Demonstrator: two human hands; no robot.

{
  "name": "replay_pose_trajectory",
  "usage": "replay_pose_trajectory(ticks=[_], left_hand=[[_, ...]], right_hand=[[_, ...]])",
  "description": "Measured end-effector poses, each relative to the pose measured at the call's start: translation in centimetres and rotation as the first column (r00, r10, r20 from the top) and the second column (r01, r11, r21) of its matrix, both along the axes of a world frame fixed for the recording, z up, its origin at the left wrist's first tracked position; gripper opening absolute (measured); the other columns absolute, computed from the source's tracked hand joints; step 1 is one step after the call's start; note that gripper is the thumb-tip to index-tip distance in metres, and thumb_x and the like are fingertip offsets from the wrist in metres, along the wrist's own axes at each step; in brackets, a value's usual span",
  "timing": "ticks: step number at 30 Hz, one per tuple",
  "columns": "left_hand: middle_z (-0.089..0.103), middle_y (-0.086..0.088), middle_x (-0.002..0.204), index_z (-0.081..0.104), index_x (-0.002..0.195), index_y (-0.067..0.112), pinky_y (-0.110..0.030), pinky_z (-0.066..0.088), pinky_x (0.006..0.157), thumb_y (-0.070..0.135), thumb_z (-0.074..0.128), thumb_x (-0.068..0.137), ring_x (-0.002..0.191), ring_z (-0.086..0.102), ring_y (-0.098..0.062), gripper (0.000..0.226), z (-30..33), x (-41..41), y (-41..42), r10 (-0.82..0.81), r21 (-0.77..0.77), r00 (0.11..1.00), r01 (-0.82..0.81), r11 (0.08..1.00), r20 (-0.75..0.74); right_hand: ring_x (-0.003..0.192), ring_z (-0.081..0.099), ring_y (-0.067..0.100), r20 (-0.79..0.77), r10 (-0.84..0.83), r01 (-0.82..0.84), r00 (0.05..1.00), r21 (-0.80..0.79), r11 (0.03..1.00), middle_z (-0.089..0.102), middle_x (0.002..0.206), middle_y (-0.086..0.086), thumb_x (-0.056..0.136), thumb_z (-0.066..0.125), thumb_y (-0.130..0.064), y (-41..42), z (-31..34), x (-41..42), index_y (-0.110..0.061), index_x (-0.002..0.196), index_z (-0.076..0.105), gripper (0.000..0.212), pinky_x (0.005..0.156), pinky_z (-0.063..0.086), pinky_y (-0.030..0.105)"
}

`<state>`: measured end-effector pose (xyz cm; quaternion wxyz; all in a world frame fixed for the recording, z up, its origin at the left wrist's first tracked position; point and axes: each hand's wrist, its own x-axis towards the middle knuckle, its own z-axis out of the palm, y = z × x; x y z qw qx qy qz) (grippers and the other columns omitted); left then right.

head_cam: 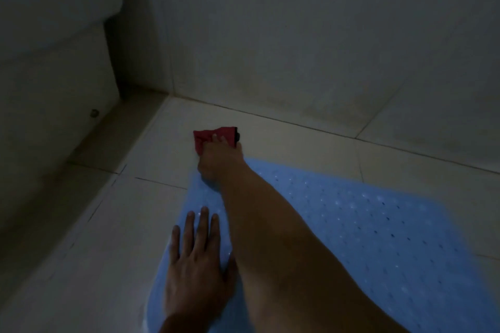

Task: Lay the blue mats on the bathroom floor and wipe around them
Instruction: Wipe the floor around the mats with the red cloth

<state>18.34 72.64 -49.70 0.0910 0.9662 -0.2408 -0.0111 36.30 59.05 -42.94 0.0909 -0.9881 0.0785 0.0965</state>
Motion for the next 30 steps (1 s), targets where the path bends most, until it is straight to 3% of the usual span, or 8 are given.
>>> replay_pose_trajectory(ticks=[6, 10, 14, 17, 19, 21, 25, 30], left_hand=[[0.013, -0.007, 0.171, 0.028, 0.161, 0.015, -0.055, 0.013, 0.127, 0.067, 0.026, 0.098, 0.159, 0.003, -0.028, 0.081, 1.3, -0.1, -0.7, 0.052, 0.008, 0.997, -0.052, 0.999, -0.064], [0.013, -0.009, 0.171, 0.028, 0.161, 0.013, -0.055, 0.012, 0.127, 0.064, 0.028, 0.100, 0.159, 0.002, -0.029, 0.079, 1.2, -0.3, -0.6, 0.049, 0.012, 0.996, -0.048, 0.999, -0.069], [0.006, -0.008, 0.172, 0.019, 0.163, 0.017, -0.054, 0.008, 0.127, 0.067, 0.022, 0.100, 0.159, -0.003, -0.029, 0.081, 1.5, 0.1, -0.7, 0.042, 0.041, 0.996, -0.039, 0.998, -0.078], [-0.007, -0.006, 0.172, 0.004, 0.164, 0.026, -0.054, 0.000, 0.128, 0.072, 0.013, 0.099, 0.158, -0.014, -0.028, 0.080, 1.9, -0.2, -0.8, 0.034, 0.072, 0.995, -0.027, 0.997, -0.098], [-0.011, -0.005, 0.171, -0.001, 0.164, 0.030, -0.055, -0.002, 0.127, 0.075, 0.010, 0.098, 0.157, -0.017, -0.028, 0.081, 2.1, -0.2, -0.8, 0.036, 0.086, 0.995, -0.028, 0.996, -0.098], [-0.013, -0.005, 0.171, -0.003, 0.163, 0.032, -0.055, -0.003, 0.127, 0.078, 0.010, 0.096, 0.157, -0.017, -0.028, 0.082, 2.0, -0.1, -0.6, 0.038, 0.081, 0.994, -0.029, 0.996, -0.105], [-0.010, -0.004, 0.172, 0.001, 0.164, 0.032, -0.054, -0.001, 0.127, 0.081, 0.011, 0.093, 0.158, -0.014, -0.027, 0.086, 1.8, -1.0, 0.0, 0.044, 0.077, 0.996, -0.038, 0.996, -0.083], [0.000, -0.003, 0.172, 0.012, 0.163, 0.032, -0.055, 0.005, 0.126, 0.081, 0.011, 0.090, 0.159, -0.005, -0.027, 0.088, 1.9, -0.8, -0.4, 0.047, 0.070, 0.997, -0.042, 0.997, -0.069]], right_hand=[[0.133, 0.049, 0.037, 0.070, 0.007, -0.001, 0.997, -0.087, 0.996, 0.055, 0.142, 0.012, 0.072, 0.030, -0.037, -14.7, -2.6, -3.1, -0.023, 0.148, 0.044, 0.079, 0.108, 0.043, 0.051], [0.131, 0.052, 0.036, 0.007, -0.282, 0.280, 0.959, -0.142, 0.949, 0.052, 0.145, 0.010, 0.092, 0.041, -0.030, -23.8, -1.5, -11.3, -0.022, 0.146, 0.046, 0.055, 0.105, 0.047, 0.047], [0.110, 0.062, 0.039, -0.027, -0.527, 0.517, 0.850, -0.153, 0.842, 0.063, 0.119, 0.020, 0.097, 0.039, -0.030, -25.6, 0.6, -12.7, -0.007, 0.119, 0.062, 0.039, 0.090, 0.049, 0.039], [0.125, 0.053, 0.044, -0.027, -0.280, 0.277, 0.960, -0.067, 0.958, 0.056, 0.135, 0.028, 0.087, 0.027, -0.035, -21.8, -0.9, -10.6, 0.000, 0.131, 0.058, 0.065, 0.106, 0.043, 0.052], [0.143, 0.033, 0.045, -0.008, -0.142, 0.142, 0.990, -0.017, 0.990, 0.035, 0.157, 0.024, 0.096, 0.025, -0.036, -19.2, -1.8, -10.0, -0.008, 0.151, 0.040, 0.064, 0.117, 0.030, 0.056], [0.148, 0.027, 0.042, -0.005, -0.063, 0.063, 0.998, 0.008, 0.998, 0.028, 0.162, 0.020, 0.102, 0.026, -0.037, -18.6, -1.5, -10.4, -0.013, 0.152, 0.040, 0.057, 0.119, 0.028, 0.056], [0.143, 0.036, 0.040, 0.006, -0.117, 0.117, 0.993, -0.041, 0.992, 0.034, 0.160, 0.015, 0.097, 0.028, -0.039, -22.0, -2.1, -12.9, -0.018, 0.149, 0.044, 0.058, 0.113, 0.033, 0.060], [0.151, 0.021, 0.038, -0.121, -0.218, 0.214, 0.968, -0.042, 0.976, 0.022, 0.164, 0.013, 0.098, 0.040, -0.030, -21.4, -1.0, -13.1, -0.015, 0.153, 0.033, 0.057, 0.120, 0.018, 0.062]])
